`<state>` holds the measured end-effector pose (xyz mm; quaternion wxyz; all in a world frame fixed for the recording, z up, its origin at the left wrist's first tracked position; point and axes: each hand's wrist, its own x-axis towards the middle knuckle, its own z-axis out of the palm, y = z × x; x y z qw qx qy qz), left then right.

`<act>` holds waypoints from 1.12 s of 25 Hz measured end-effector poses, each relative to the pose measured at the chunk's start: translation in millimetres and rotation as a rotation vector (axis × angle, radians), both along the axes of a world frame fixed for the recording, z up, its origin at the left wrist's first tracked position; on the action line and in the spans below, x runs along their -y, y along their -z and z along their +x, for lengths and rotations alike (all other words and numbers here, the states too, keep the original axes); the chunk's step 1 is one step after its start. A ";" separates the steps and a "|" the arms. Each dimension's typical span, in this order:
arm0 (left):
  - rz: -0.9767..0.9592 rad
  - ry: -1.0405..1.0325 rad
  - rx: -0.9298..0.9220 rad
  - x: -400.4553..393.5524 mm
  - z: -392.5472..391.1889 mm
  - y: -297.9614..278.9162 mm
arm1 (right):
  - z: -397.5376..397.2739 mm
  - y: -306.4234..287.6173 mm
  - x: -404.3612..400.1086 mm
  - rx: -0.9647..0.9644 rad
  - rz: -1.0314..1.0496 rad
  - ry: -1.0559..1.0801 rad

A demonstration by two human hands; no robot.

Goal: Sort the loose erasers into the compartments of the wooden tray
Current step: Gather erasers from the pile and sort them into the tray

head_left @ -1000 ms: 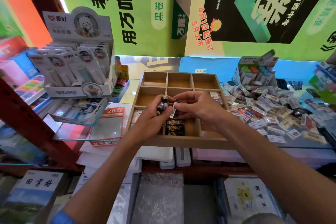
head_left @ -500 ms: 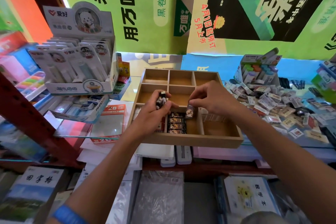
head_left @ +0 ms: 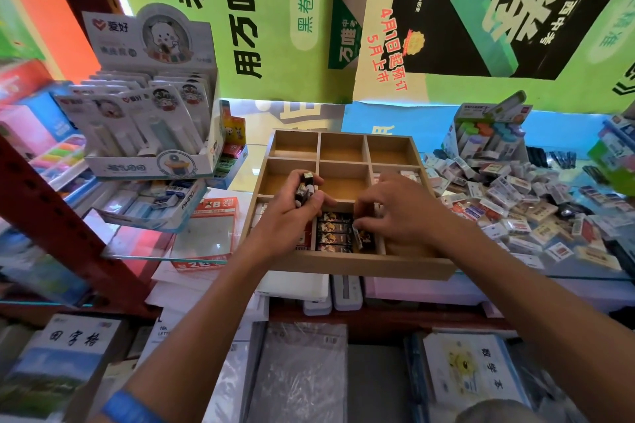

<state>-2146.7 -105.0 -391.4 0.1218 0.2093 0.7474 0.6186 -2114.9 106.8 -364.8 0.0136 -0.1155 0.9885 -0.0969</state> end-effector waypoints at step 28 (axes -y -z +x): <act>-0.071 0.023 -0.071 -4.5 1.0 0.2 | 1.0 -26.9 8.9 -0.002 -0.695 0.038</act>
